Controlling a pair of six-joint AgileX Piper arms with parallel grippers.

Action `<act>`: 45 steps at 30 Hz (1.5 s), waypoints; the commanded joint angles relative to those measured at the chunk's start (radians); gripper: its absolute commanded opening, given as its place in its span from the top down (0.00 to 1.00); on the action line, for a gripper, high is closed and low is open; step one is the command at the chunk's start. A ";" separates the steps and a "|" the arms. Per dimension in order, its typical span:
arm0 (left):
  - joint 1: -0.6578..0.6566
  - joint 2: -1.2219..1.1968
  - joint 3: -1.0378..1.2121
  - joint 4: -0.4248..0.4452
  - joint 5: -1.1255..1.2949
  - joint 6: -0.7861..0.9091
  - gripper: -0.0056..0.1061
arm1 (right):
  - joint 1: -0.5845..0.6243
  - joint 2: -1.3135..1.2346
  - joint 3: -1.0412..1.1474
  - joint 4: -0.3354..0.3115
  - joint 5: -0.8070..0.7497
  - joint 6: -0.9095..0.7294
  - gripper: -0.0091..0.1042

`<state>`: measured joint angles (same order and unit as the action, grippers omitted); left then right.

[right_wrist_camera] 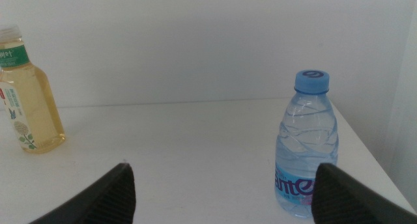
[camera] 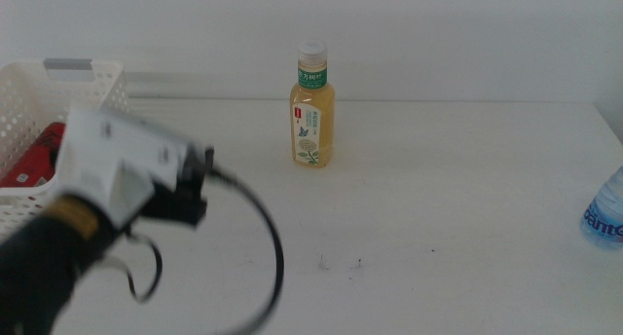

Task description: Use arms to grab the bottles and put them into the dustbin to the left of the table.

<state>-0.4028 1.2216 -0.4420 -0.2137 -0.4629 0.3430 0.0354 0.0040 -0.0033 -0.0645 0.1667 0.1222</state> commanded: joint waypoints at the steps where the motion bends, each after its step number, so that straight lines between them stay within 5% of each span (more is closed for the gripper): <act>1: -0.030 0.028 0.118 0.046 -0.285 -0.074 0.11 | -0.002 -0.004 0.003 -0.007 -0.009 -0.006 0.15; 12: -0.025 0.507 0.079 0.163 -0.758 -0.293 0.11 | -0.002 -0.004 0.003 -0.007 -0.009 -0.006 0.15; 26: -0.025 0.896 -0.407 0.355 -0.687 -0.403 0.11 | -0.002 -0.004 0.003 -0.007 -0.009 -0.006 0.15; 45: -0.027 1.091 -0.798 0.361 -0.439 -0.508 0.11 | -0.002 -0.004 0.003 -0.007 -0.009 -0.006 0.15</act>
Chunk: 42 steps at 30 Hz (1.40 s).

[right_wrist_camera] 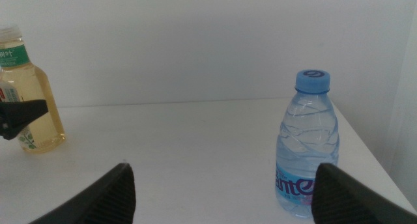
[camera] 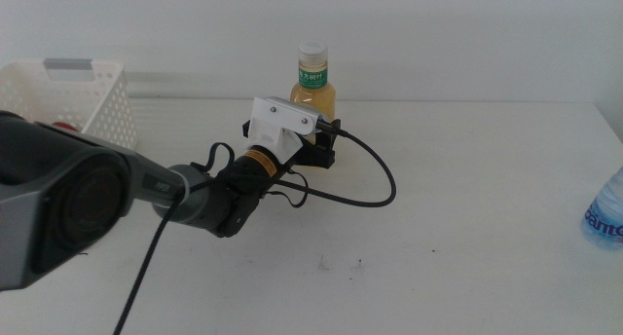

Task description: Use arms to grab the bottles and put them into the dustbin to the left of the table.

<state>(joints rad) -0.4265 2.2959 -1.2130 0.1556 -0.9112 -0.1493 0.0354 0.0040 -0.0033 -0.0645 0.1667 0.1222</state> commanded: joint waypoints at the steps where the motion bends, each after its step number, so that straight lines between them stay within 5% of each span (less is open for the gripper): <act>1: -0.003 0.031 -0.045 -0.013 0.011 -0.016 0.11 | -0.002 -0.004 0.003 -0.007 -0.009 -0.006 0.15; 11: -0.001 0.091 -0.118 -0.052 0.052 -0.005 0.16 | -0.002 -0.004 0.003 -0.007 -0.009 -0.006 0.15; 13: -0.001 0.091 -0.114 -0.047 0.052 -0.007 0.29 | -0.002 -0.004 0.003 -0.007 -0.009 -0.006 0.15; 19: -0.001 -0.064 0.057 0.065 0.078 -0.034 0.97 | -0.002 -0.004 0.003 -0.007 -0.009 -0.006 0.15; 23: -0.003 -0.331 0.246 0.054 0.263 -0.072 0.97 | -0.002 -0.004 0.003 -0.007 -0.009 -0.006 0.15; 28: -0.003 -0.677 0.322 0.333 0.744 -0.307 0.97 | -0.002 -0.004 0.003 -0.007 -0.009 -0.006 0.15; 33: 0.006 -0.873 0.313 0.394 0.911 -0.393 0.97 | -0.002 -0.004 0.003 -0.007 -0.009 -0.006 0.15; 39: 0.043 -0.958 0.236 0.330 1.114 -0.351 0.97 | -0.002 -0.004 0.003 -0.007 -0.009 -0.006 0.15; 42: 0.135 -0.956 0.115 0.127 1.348 -0.069 0.97 | -0.002 -0.004 0.003 -0.007 -0.009 -0.006 0.15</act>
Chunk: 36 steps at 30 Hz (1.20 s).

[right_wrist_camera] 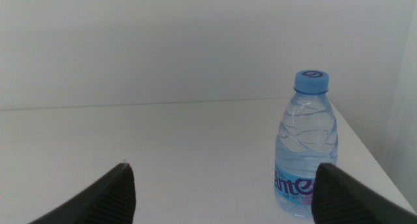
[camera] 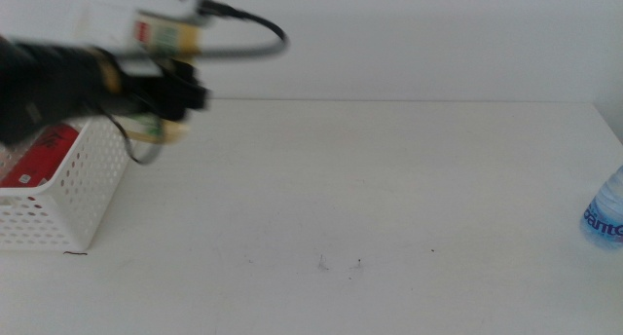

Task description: Use arms to grab the bottles and put them into the dustbin to the left of the table.

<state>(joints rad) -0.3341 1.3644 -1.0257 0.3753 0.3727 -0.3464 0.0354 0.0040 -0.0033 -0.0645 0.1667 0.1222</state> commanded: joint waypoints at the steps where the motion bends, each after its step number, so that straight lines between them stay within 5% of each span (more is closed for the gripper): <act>1: 0.093 -0.012 -0.124 -0.200 0.140 0.277 0.97 | -0.002 -0.004 0.003 -0.007 -0.009 -0.006 0.15; 5: 0.298 0.071 -0.345 -0.539 0.404 0.669 0.97 | -0.002 -0.004 0.003 -0.007 -0.009 -0.006 0.15; 8: 0.425 0.169 -0.517 -0.621 0.607 0.756 0.97 | -0.002 -0.004 0.003 -0.007 -0.009 -0.006 0.15; 15: 0.565 0.386 -0.745 -0.630 0.848 0.802 0.97 | -0.002 -0.004 0.003 -0.007 -0.009 -0.006 0.15; 25: 0.582 0.572 -0.761 -0.570 0.848 0.806 0.94 | -0.002 -0.004 0.003 -0.007 -0.009 -0.006 0.15; 31: 0.582 0.641 -0.761 -0.561 0.848 0.818 0.72 | -0.002 -0.004 0.003 -0.007 -0.009 -0.006 0.15; 36: 0.582 0.641 -0.761 -0.544 0.848 0.818 0.29 | -0.002 -0.004 0.003 -0.007 -0.009 -0.006 0.15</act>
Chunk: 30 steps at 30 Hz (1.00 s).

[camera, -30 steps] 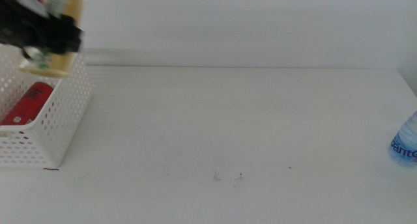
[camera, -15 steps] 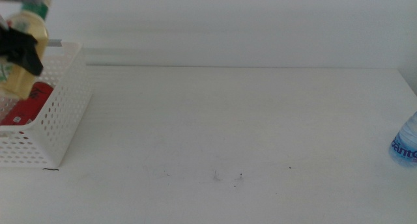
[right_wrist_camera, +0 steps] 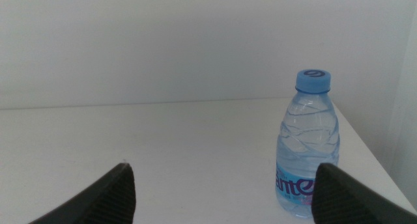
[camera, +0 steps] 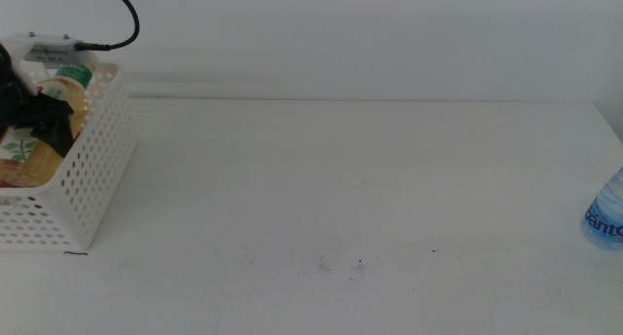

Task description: Use arms to grab the bottles and put them into the dustbin to the left of the table.

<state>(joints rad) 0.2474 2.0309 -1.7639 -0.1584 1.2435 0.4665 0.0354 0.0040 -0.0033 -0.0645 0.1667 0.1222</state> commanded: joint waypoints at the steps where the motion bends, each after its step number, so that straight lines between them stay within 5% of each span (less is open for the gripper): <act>1: 0.000 -0.027 -0.025 -0.006 -0.022 0.005 0.21 | -0.002 -0.004 0.003 -0.007 -0.009 -0.006 0.15; 3: 0.000 -0.042 -0.025 -0.012 -0.022 0.003 0.11 | -0.002 -0.004 0.003 -0.007 -0.009 -0.006 0.15; 10: 0.000 -0.154 -0.019 -0.098 -0.022 -0.008 0.11 | -0.002 -0.004 0.003 -0.007 -0.009 -0.006 0.15; 16: -0.017 -0.389 0.144 -0.351 -0.082 0.133 0.11 | -0.002 -0.004 0.003 -0.007 -0.009 -0.006 0.15; 23: -0.170 -0.752 0.530 -0.452 -0.435 0.218 0.11 | -0.002 -0.004 0.003 -0.007 -0.009 -0.006 0.15; 30: -0.340 -0.978 0.702 -0.479 -0.445 0.215 0.11 | -0.002 -0.004 0.003 -0.007 -0.009 -0.006 0.15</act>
<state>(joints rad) -0.0556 1.0963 -1.0775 -0.6225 0.8000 0.6813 0.0354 0.0040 -0.0033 -0.0645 0.1667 0.1222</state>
